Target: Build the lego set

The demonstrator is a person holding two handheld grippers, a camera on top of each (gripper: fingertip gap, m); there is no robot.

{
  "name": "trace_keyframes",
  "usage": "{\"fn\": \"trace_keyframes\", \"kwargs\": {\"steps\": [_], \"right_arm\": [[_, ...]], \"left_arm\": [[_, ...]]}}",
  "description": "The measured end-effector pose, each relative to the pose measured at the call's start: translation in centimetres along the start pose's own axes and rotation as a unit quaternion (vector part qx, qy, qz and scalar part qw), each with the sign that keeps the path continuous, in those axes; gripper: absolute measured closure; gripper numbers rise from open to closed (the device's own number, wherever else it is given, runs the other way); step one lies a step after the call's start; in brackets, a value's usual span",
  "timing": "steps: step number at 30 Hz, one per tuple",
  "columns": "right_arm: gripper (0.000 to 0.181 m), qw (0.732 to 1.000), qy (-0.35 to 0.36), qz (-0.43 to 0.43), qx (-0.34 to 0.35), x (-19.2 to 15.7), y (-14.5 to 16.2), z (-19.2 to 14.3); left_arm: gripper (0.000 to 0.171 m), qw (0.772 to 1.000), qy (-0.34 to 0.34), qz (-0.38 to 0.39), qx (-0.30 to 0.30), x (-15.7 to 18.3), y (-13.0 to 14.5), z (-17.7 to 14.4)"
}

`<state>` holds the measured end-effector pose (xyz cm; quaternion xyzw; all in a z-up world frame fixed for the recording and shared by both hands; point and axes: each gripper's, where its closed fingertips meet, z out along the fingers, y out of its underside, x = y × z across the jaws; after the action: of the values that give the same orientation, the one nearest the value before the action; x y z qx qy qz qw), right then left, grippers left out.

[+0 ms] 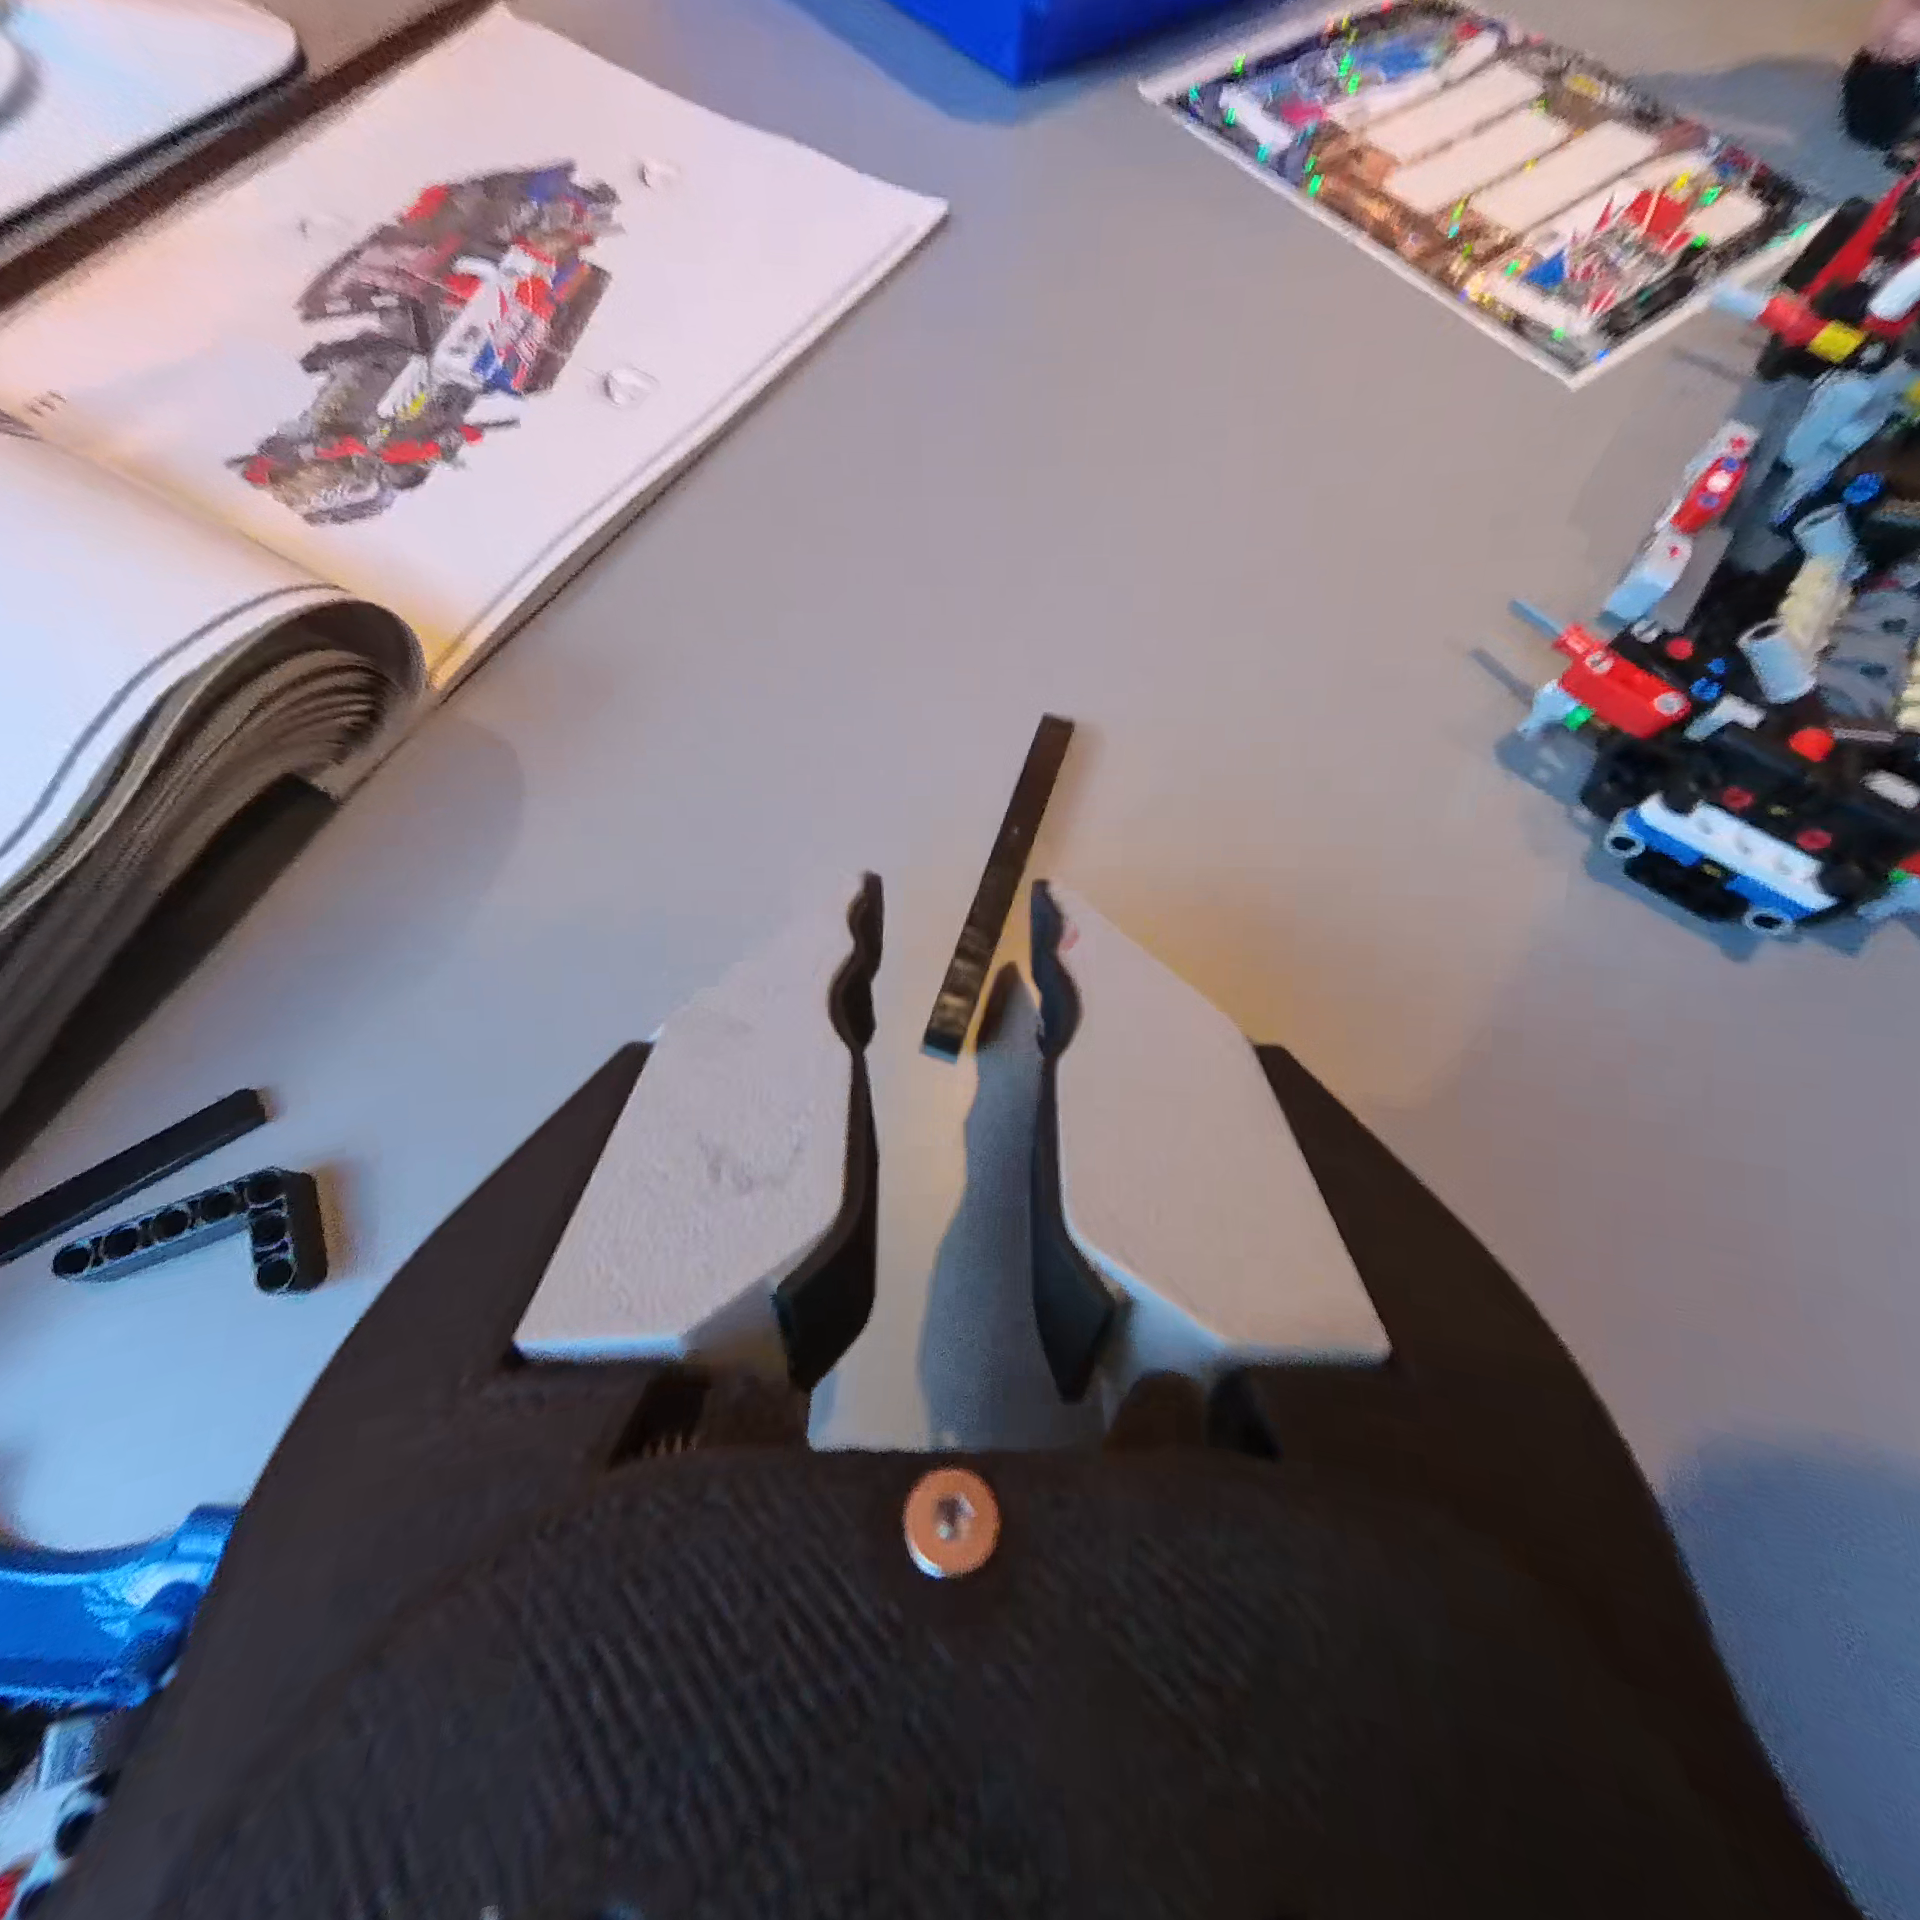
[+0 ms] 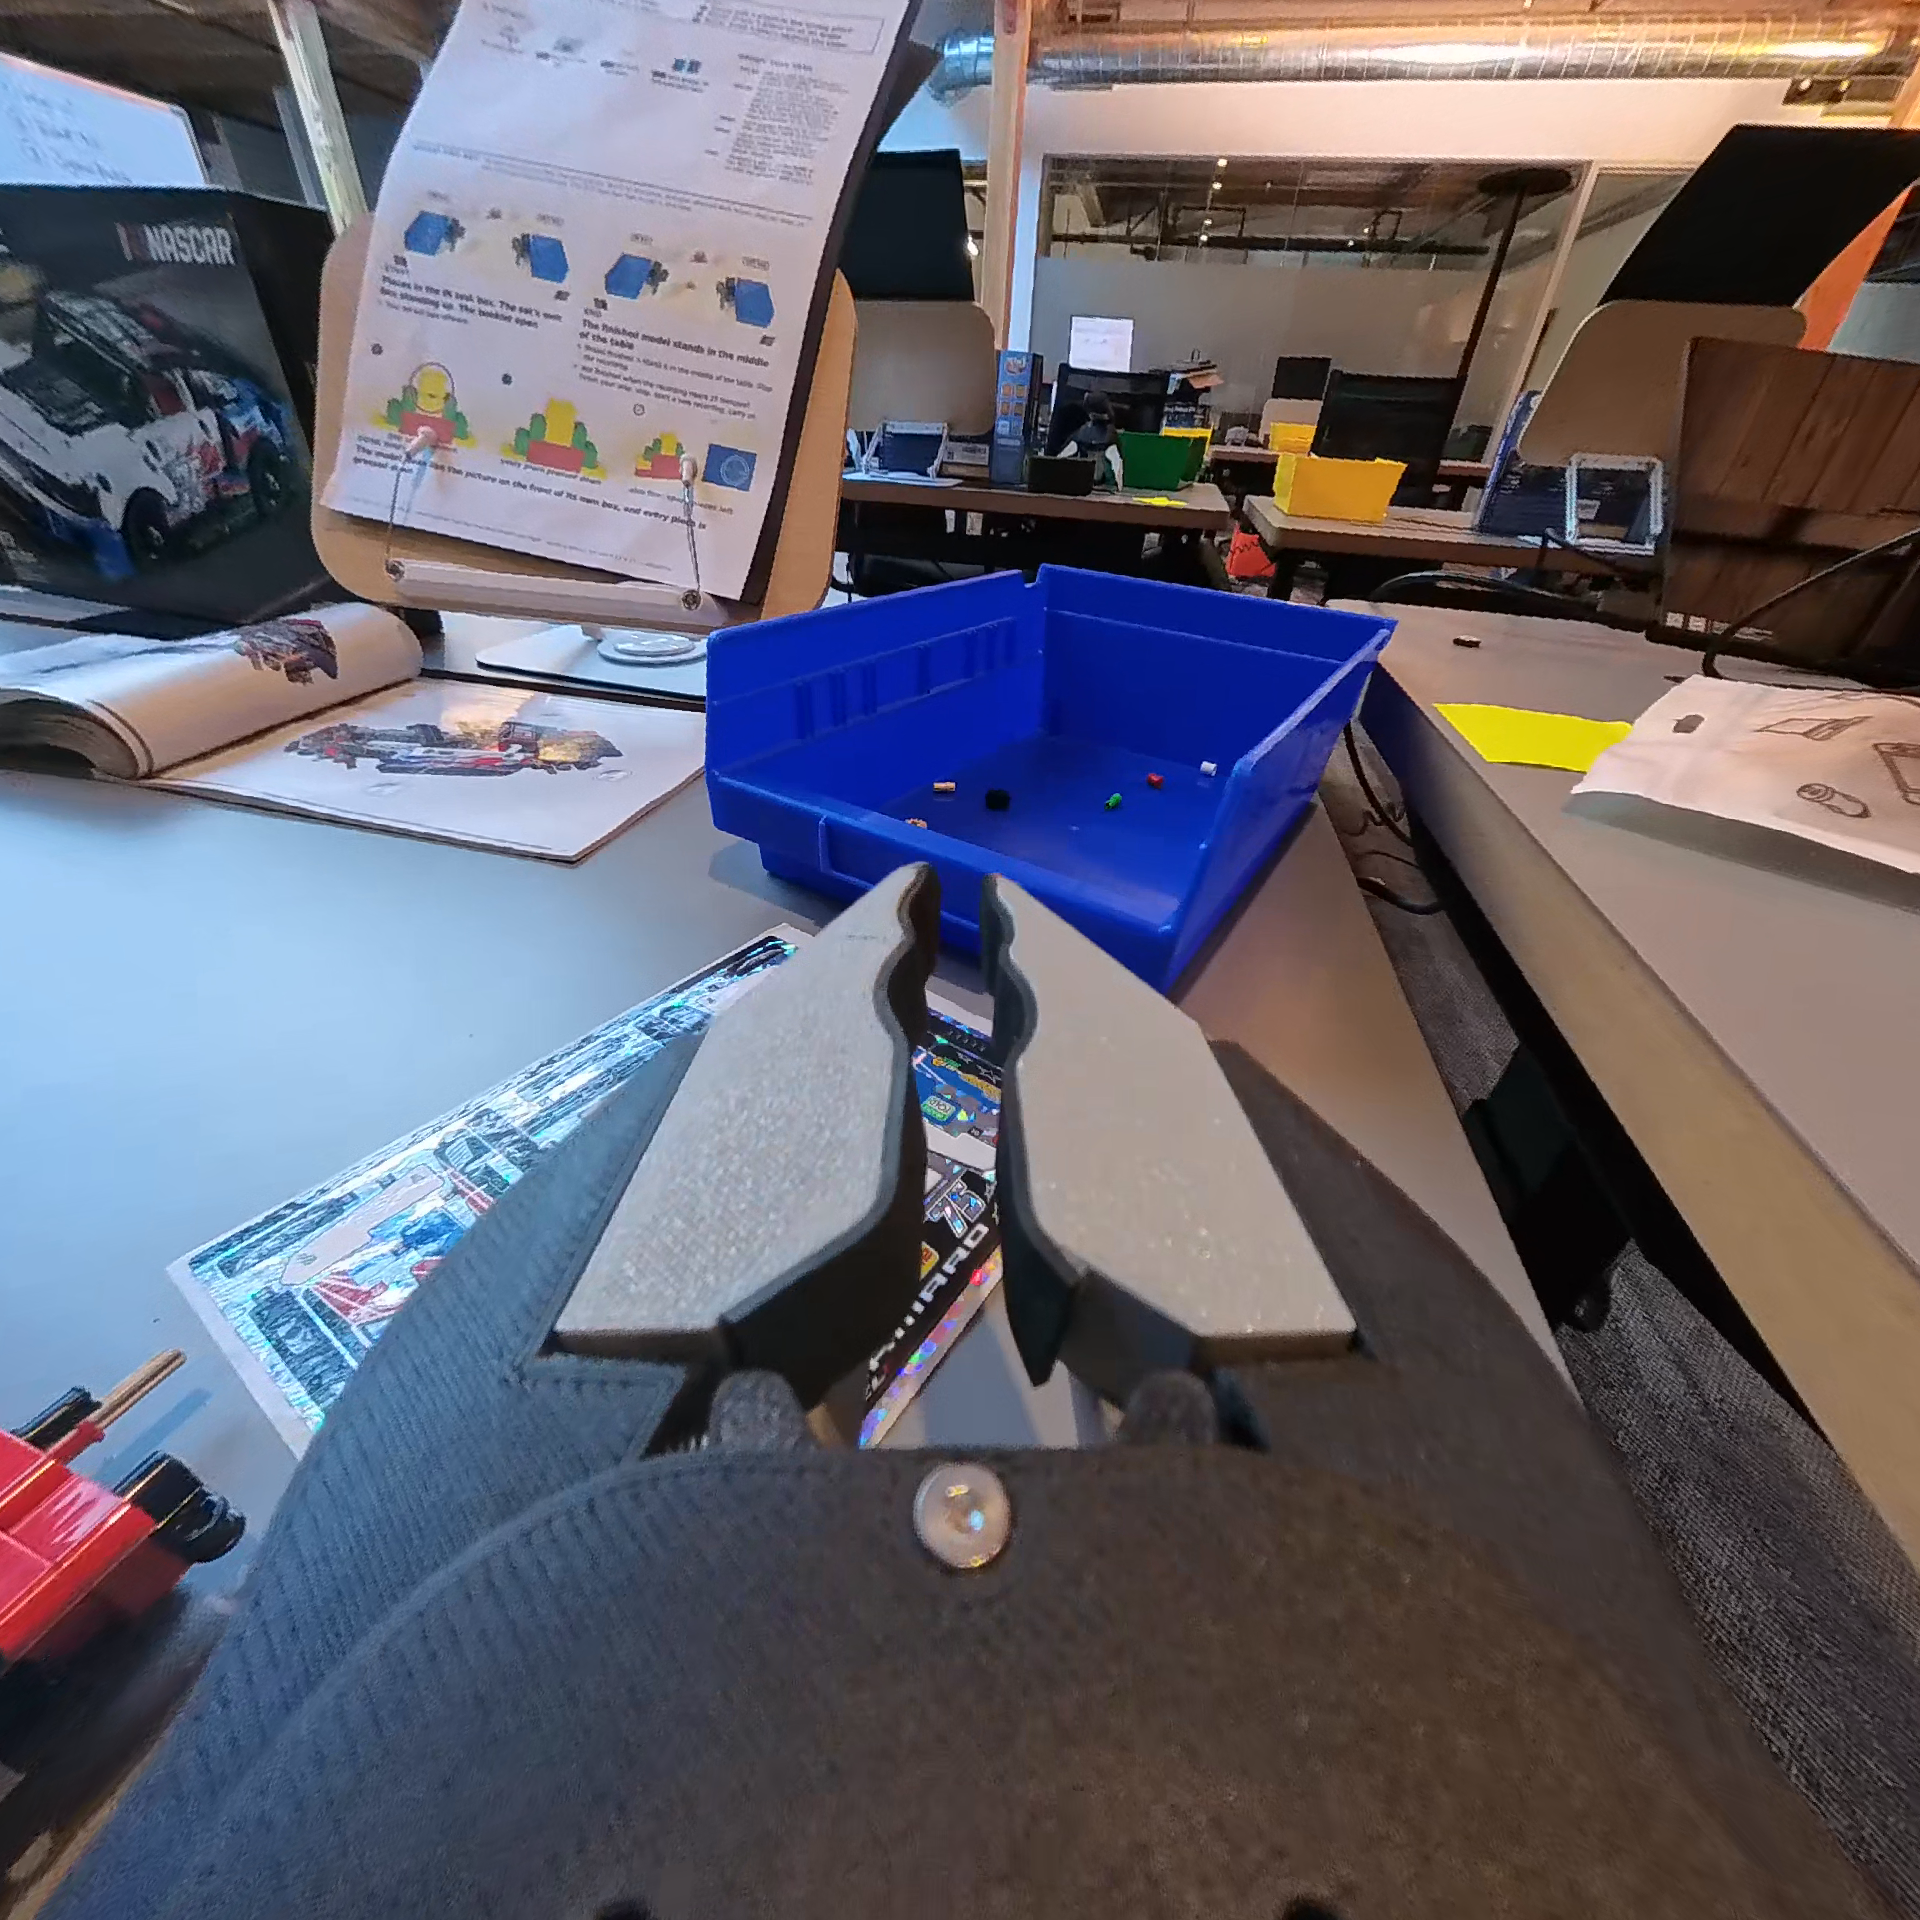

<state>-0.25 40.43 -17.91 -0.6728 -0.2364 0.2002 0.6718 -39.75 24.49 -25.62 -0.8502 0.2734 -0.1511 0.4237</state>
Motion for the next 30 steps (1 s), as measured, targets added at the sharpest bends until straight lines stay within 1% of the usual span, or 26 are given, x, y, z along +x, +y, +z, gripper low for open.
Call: {"fn": "trace_keyframes", "kwargs": {"steps": [3,7,11,14,17,19,21,23,24,25,27,30], "right_arm": [[0.177,1.0,-0.004,0.006,0.007,0.0,-0.2,-0.1],[0.177,1.0,-0.011,0.004,0.016,-0.3,-0.4,-0.3],[0.177,0.999,-0.025,0.001,0.025,-0.8,-0.6,-0.3],[0.177,0.999,-0.042,0.0,0.029,-1.3,-0.8,-0.3],[0.177,0.998,-0.055,-0.009,0.035,-1.9,-1.0,-0.3],[0.177,0.997,-0.074,-0.014,0.036,-2.4,-1.1,-0.3],[0.174,0.993,-0.109,-0.03,0.018,-3.3,-1.2,-0.3],[0.166,0.986,-0.159,-0.052,0.0,-4.8,-2.4,-0.4],[0.157,0.979,-0.192,-0.062,-0.011,-5.9,-3.4,-0.5],[0.153,0.97,-0.23,-0.075,-0.025,-7.3,-4.4,-0.6],[0.145,0.942,-0.31,-0.113,-0.057,-10.7,-6.0,-0.8],[0.138,0.891,-0.41,-0.184,-0.071,-16.7,-7.7,-1.4]], "left_arm": [[0.147,0.999,-0.015,0.019,-0.025,-0.5,1.0,0.0],[0.146,0.997,-0.01,0.034,-0.074,-0.4,2.8,0.4],[0.166,0.996,0.0,0.049,-0.068,0.5,2.5,1.0],[0.167,0.996,-0.003,0.053,-0.074,0.7,2.1,1.5],[0.167,0.997,0.005,0.033,-0.073,0.9,1.6,1.9],[0.168,0.998,0.05,-0.008,-0.045,2.2,0.3,1.9],[0.167,0.992,0.109,-0.062,-0.009,3.7,-1.7,1.5],[0.167,0.98,0.173,-0.101,0.005,5.3,-3.6,0.8],[0.167,0.973,0.201,-0.111,0.007,6.2,-4.5,0.6],[0.167,0.966,0.23,-0.116,0.006,7.1,-5.5,0.3],[0.167,0.953,0.278,-0.121,0.004,8.7,-7.6,-0.2],[0.167,0.935,0.334,-0.124,-0.001,10.7,-10.5,-0.5]]}}
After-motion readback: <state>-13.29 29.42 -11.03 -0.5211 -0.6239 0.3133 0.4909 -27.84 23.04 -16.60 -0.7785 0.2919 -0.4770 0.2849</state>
